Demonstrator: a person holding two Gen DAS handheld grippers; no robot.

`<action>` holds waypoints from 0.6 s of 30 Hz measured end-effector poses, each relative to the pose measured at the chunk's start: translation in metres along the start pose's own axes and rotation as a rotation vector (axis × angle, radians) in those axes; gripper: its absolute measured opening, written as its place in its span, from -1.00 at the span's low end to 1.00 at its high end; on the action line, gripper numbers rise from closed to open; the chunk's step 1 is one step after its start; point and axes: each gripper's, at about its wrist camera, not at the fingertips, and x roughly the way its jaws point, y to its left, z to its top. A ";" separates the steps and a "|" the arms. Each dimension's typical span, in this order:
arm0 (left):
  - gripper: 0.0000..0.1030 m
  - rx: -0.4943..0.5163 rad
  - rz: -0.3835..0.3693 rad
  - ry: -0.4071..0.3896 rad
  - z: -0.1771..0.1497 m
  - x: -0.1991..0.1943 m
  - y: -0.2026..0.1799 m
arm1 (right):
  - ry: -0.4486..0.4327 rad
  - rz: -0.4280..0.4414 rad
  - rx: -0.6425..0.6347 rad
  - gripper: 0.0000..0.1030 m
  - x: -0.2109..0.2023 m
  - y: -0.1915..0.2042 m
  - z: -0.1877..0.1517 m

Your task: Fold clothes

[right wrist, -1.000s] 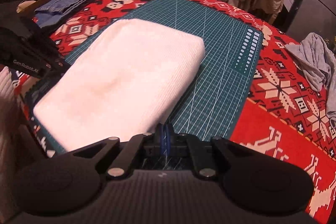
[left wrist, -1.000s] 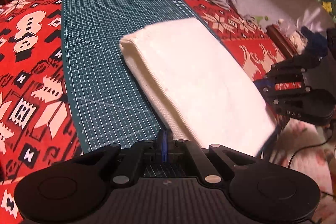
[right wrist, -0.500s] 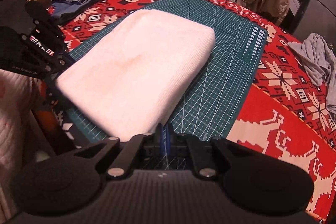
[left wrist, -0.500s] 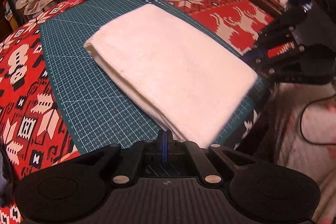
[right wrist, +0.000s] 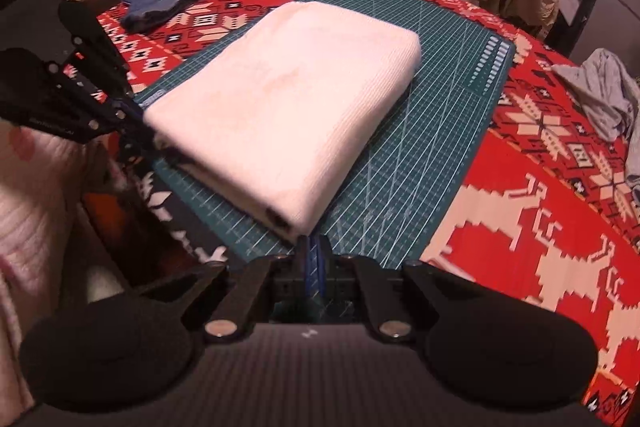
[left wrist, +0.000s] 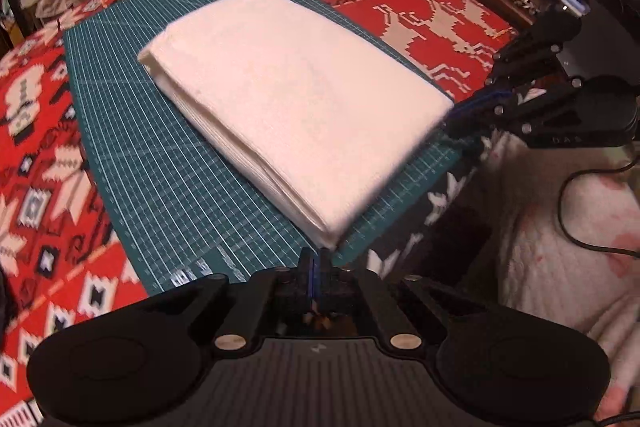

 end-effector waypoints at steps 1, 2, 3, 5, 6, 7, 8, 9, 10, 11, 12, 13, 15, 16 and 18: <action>-0.93 -0.011 -0.010 0.000 -0.002 -0.001 0.000 | -0.004 0.005 0.001 -0.86 -0.002 0.001 -0.003; -0.93 -0.018 -0.012 0.001 -0.004 -0.002 -0.001 | -0.006 -0.001 0.000 -0.86 -0.004 0.001 -0.005; -0.92 -0.022 -0.006 0.001 -0.007 -0.003 -0.002 | -0.010 -0.009 0.001 -0.86 -0.006 0.002 -0.008; -0.92 -0.041 0.010 0.001 -0.011 -0.005 -0.002 | -0.022 -0.028 0.013 -0.82 -0.010 0.001 -0.011; -0.92 -0.059 0.011 -0.004 -0.013 -0.007 -0.001 | -0.032 -0.030 0.027 -0.81 -0.012 0.000 -0.012; -0.92 -0.079 0.008 -0.013 -0.015 -0.009 0.000 | -0.044 -0.037 0.036 -0.80 -0.014 0.000 -0.012; -0.92 -0.100 0.003 -0.024 -0.016 -0.012 0.001 | -0.056 -0.044 0.045 -0.76 -0.016 0.000 -0.013; -0.91 -0.123 -0.007 -0.042 -0.017 -0.016 0.001 | -0.068 -0.050 0.054 -0.64 -0.017 0.000 -0.013; -0.83 -0.146 -0.017 -0.060 -0.018 -0.020 0.002 | -0.081 -0.057 0.063 -0.55 -0.019 0.001 -0.013; -0.78 -0.169 -0.027 -0.078 -0.019 -0.024 0.002 | -0.093 -0.064 0.072 -0.43 -0.021 0.001 -0.014; -0.75 -0.188 -0.036 -0.095 -0.019 -0.027 0.002 | -0.105 -0.070 0.081 -0.34 -0.023 0.001 -0.014; -0.75 -0.208 -0.044 -0.113 -0.019 -0.031 0.003 | -0.117 -0.077 0.090 -0.30 -0.025 0.001 -0.015; -0.75 -0.249 -0.059 -0.150 -0.018 -0.037 0.003 | -0.141 -0.090 0.108 0.04 -0.029 0.001 -0.015; -0.72 -0.265 -0.059 -0.166 -0.017 -0.040 0.003 | -0.153 -0.097 0.117 0.16 -0.031 0.002 -0.016; -0.58 -0.286 -0.053 -0.196 -0.014 -0.046 0.003 | -0.177 -0.110 0.136 0.61 -0.035 0.002 -0.017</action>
